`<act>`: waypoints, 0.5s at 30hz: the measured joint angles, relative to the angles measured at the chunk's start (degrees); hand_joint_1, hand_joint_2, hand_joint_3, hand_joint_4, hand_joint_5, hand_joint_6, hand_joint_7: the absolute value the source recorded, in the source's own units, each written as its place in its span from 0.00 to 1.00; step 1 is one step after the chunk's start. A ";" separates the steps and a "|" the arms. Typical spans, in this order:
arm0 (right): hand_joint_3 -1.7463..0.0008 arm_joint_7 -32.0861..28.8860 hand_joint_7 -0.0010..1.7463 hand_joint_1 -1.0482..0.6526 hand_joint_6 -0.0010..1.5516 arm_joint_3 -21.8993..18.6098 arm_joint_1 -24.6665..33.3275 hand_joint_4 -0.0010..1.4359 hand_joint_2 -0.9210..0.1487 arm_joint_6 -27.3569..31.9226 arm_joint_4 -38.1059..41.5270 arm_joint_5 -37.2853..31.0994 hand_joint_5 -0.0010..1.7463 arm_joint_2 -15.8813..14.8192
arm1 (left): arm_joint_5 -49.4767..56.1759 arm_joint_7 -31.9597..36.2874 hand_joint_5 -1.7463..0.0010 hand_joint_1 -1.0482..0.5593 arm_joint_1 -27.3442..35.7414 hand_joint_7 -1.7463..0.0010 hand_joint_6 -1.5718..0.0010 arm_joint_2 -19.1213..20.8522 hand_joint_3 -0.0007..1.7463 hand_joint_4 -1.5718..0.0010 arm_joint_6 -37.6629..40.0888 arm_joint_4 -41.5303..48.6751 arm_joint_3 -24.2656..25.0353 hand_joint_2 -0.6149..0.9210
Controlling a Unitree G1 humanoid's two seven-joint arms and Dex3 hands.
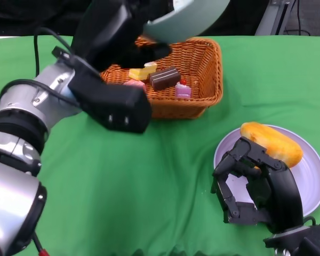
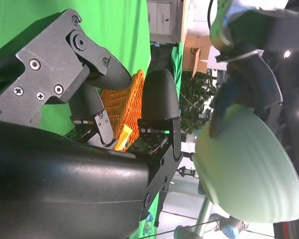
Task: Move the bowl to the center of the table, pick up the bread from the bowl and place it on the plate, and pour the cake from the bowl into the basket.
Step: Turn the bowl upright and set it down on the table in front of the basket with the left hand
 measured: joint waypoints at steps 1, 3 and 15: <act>0.25 -0.01 0.86 0.60 0.40 0.00 -0.03 0.51 0.54 -0.01 0.05 -0.02 0.98 -0.03 | 2.40 3.89 0.00 0.53 0.00 0.08 0.67 0.81 0.14 0.59 0.10 0.00 -2.03 1.00; 0.25 -0.08 0.86 0.59 0.40 -0.09 -0.07 0.52 0.54 -0.09 0.21 -0.03 0.98 -0.03 | 6.48 10.62 0.04 0.49 0.02 0.27 0.60 2.38 0.09 0.59 0.39 0.01 -5.44 1.00; 0.24 0.28 0.87 0.58 0.40 -0.98 -0.33 0.51 0.55 -0.17 0.54 0.26 0.99 -0.33 | 18.81 38.50 0.00 0.50 3.64 0.13 0.67 8.14 0.15 0.61 2.40 0.19 -19.47 1.00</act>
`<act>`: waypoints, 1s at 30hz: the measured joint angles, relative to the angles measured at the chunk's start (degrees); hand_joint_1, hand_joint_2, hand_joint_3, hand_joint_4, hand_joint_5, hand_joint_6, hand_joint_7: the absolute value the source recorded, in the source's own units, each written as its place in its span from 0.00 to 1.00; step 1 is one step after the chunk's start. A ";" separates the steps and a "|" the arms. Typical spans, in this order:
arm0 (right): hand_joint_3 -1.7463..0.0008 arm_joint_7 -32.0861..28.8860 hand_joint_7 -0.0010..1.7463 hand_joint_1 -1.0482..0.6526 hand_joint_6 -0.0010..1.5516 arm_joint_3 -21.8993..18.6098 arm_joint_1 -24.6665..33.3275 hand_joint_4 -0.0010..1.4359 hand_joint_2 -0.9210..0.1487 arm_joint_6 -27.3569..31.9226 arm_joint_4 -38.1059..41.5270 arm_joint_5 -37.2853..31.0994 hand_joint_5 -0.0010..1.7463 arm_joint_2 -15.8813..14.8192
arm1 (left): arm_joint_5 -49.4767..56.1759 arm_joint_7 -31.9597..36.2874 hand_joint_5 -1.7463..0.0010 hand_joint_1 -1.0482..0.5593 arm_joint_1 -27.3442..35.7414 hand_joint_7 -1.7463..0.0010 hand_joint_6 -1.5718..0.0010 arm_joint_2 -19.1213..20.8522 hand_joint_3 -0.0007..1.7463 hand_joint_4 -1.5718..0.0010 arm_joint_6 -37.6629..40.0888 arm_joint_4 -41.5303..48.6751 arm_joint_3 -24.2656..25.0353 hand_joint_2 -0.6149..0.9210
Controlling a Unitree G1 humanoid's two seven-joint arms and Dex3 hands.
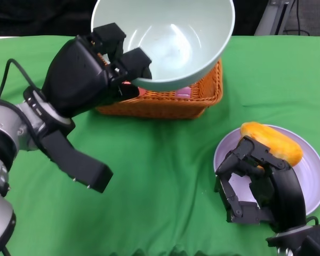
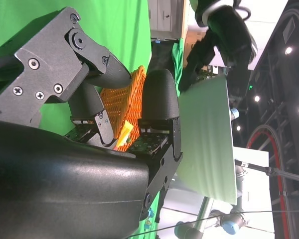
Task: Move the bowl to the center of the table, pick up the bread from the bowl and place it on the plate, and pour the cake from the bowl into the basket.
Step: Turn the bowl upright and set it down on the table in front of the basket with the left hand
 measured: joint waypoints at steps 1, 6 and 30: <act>0.24 0.39 0.87 0.59 0.39 -0.02 -0.10 0.50 0.55 0.00 0.02 0.34 0.99 0.00 | 0.34 1.77 0.00 0.50 0.18 0.11 0.69 0.34 0.16 0.61 0.05 -0.02 -0.86 1.00; 0.25 1.19 0.86 0.58 0.39 -0.78 -0.30 0.49 0.54 0.00 0.22 1.29 0.99 -0.05 | 3.70 9.83 0.00 0.55 2.25 0.00 0.72 1.98 0.13 0.59 1.02 -0.41 -5.43 0.99; 0.29 0.47 0.84 0.57 0.40 -1.59 -0.35 0.50 0.50 0.44 0.11 0.51 0.97 -0.20 | 9.28 14.19 0.00 0.62 17.07 0.00 0.71 8.22 0.07 0.59 0.97 -7.09 -9.60 1.00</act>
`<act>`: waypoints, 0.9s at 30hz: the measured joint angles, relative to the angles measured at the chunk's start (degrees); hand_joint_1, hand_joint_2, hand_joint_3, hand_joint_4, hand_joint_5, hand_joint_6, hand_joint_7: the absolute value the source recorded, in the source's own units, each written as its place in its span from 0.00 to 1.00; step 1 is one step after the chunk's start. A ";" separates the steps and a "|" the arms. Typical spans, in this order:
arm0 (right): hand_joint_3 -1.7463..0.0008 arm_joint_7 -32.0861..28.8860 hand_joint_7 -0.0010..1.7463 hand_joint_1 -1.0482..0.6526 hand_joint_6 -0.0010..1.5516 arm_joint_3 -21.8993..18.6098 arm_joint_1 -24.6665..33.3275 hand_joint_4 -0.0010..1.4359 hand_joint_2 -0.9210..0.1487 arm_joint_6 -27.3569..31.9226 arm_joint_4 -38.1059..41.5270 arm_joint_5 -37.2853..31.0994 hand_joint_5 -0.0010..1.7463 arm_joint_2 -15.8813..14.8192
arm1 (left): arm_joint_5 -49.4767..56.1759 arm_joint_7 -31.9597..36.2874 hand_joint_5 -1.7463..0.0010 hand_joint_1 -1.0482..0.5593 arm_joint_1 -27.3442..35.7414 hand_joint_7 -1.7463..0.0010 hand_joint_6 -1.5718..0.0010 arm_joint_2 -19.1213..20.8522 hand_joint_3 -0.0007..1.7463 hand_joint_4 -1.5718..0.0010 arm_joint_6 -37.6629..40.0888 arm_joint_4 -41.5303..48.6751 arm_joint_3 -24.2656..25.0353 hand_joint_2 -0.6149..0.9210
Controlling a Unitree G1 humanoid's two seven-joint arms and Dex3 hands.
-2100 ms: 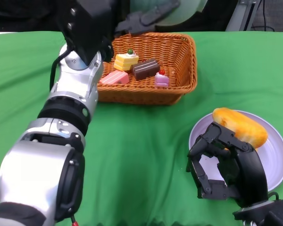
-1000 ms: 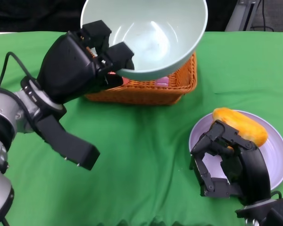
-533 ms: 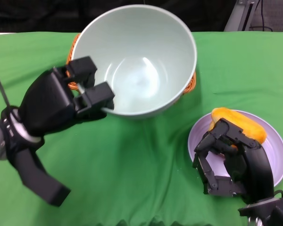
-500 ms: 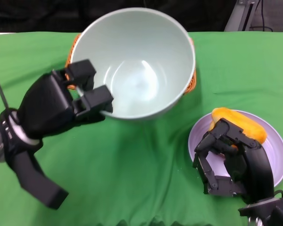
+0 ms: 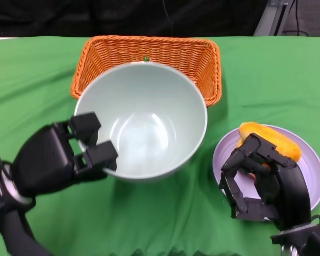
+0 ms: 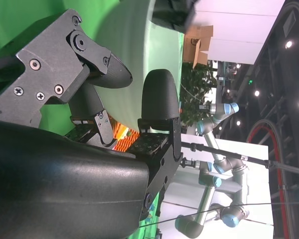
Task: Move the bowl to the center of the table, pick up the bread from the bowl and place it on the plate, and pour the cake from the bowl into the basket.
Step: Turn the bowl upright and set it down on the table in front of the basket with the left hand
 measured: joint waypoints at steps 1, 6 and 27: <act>0.29 -0.14 0.85 0.57 0.40 -0.08 0.00 0.50 0.50 -0.01 0.00 -0.13 0.97 -0.08 | 0.08 0.00 0.00 0.62 0.70 0.00 0.71 0.00 0.08 0.58 0.01 -0.10 0.00 1.00; 0.30 0.03 0.85 0.57 0.40 -0.22 0.00 0.50 0.50 0.15 -0.49 0.42 0.98 -0.18 | 1.08 0.00 0.00 0.60 2.58 0.00 0.70 -0.01 0.04 0.61 0.96 -0.37 -0.29 0.97; 0.29 -0.41 0.83 0.58 0.41 -0.24 0.57 0.52 0.51 1.14 -2.56 0.28 0.97 -0.16 | 0.06 0.02 0.00 0.63 3.54 0.00 0.72 -3.82 0.02 0.61 1.71 7.68 -2.36 0.99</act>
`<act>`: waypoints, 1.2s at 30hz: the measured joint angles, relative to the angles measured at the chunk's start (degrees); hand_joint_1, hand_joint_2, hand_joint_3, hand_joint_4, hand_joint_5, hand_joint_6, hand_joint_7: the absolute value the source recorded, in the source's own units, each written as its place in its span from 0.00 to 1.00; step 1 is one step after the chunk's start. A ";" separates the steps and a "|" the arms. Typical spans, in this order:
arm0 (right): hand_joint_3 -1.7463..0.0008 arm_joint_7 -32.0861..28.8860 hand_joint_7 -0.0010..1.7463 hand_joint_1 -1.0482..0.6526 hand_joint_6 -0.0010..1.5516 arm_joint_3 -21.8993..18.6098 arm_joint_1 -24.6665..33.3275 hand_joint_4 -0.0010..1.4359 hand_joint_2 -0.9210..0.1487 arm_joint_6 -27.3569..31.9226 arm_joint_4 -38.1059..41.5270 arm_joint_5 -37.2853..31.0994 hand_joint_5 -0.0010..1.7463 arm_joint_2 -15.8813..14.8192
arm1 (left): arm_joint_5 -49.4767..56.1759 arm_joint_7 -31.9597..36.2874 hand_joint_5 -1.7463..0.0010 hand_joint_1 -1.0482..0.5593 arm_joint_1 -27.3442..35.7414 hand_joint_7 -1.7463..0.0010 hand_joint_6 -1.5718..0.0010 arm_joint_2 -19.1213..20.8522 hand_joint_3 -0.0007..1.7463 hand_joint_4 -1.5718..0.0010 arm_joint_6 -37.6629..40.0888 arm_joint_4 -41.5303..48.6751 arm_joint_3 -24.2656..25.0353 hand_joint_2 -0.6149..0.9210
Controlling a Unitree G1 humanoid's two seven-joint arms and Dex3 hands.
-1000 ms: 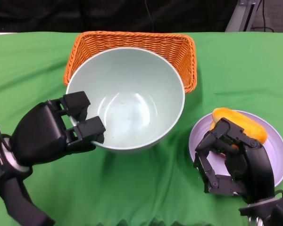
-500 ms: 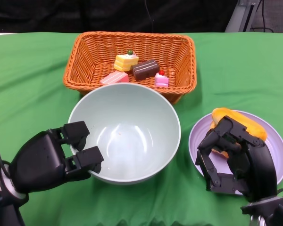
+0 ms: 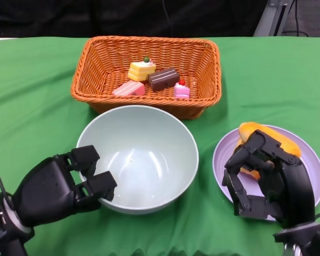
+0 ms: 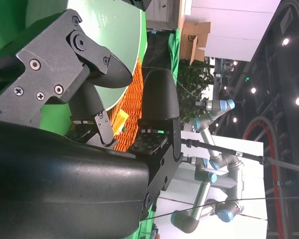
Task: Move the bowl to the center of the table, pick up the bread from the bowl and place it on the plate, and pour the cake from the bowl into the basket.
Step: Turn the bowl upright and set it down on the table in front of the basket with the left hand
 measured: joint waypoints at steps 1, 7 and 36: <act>0.29 0.00 0.83 0.58 0.41 0.00 0.00 0.52 0.51 0.00 0.00 0.00 0.97 0.00 | -0.28 0.00 0.00 0.62 0.00 0.00 0.72 -0.18 0.02 0.61 -0.13 0.15 0.00 1.00; 0.28 -0.02 0.83 0.59 0.41 0.17 0.50 0.52 0.51 0.35 -0.42 -0.16 0.97 0.00 | -2.74 -2.33 0.00 0.61 0.00 0.04 0.70 -0.80 0.01 0.61 -0.60 0.64 0.11 0.98; 0.28 -1.26 0.83 0.58 0.41 0.00 0.67 0.52 0.51 0.44 0.04 -1.22 0.97 -0.01 | -8.26 -18.06 0.74 0.41 0.00 0.98 0.41 1.11 0.00 0.52 -4.39 -2.28 0.13 0.99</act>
